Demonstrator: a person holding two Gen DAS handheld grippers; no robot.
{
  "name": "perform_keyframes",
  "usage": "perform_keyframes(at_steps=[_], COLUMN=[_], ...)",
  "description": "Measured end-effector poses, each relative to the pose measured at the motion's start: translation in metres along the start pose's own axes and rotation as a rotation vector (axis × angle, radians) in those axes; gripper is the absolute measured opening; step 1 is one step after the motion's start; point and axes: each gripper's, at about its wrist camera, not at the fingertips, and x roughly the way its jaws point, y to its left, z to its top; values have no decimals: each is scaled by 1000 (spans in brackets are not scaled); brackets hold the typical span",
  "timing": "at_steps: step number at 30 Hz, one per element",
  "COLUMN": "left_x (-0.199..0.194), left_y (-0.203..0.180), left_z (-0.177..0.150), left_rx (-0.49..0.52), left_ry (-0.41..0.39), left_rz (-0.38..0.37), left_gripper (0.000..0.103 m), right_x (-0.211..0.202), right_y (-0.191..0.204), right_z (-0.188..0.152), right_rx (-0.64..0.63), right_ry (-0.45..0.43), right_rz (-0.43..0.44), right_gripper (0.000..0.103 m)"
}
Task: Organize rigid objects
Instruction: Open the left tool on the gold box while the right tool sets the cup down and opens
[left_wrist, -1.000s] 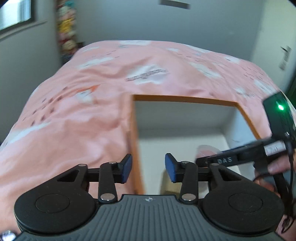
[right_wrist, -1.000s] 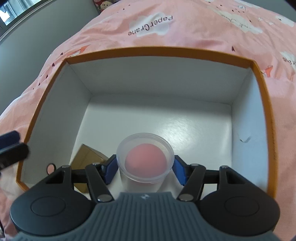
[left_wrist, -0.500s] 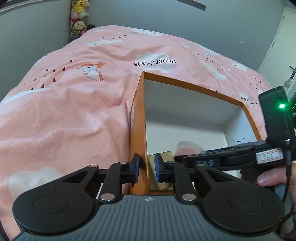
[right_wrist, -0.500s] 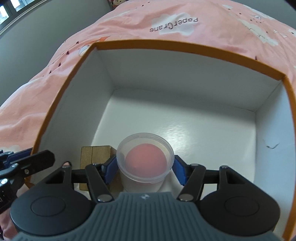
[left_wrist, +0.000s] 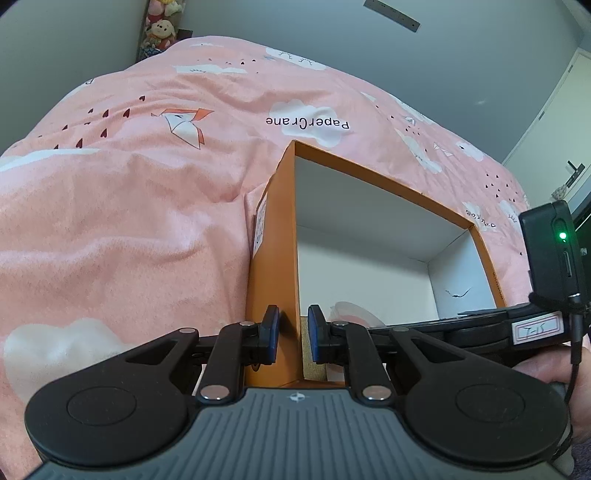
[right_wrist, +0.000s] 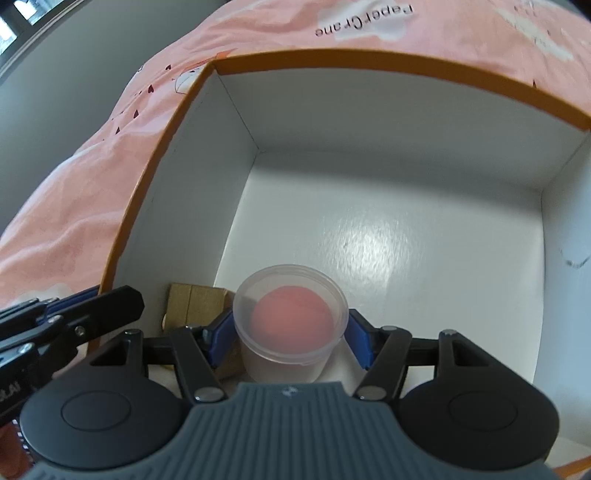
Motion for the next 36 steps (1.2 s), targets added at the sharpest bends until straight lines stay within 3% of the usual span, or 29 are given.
perform_keyframes(at_steps=[11,14,18,24,26,32,36], left_x=[0,0,0,1,2,0,-10], left_y=[0,0,-1,-2,-1,-5,-12], left_z=[-1,-1,-1,-1,-1,-2,-6], left_rx=[2,1,1,6,4,24,52], left_ry=[6,6,9,12,12,6,-46], left_rz=[3,4,6,19,20,33,74], left_gripper=[18,18,18,18,18,18,18], right_x=[-12,-16,-16,-7,-6,-7,-13], right_y=[-12,-8,-8,-24,-28,-33,-21], right_z=[-1,-2,-3,-12,-16,-16,-18], right_rx=[70,42,44,183,224,237,138], right_ry=[42,23,13,79,64,59,19], right_rz=[126,112,65,91,112,136,85], right_gripper=[66,65,39,38,36,36,41])
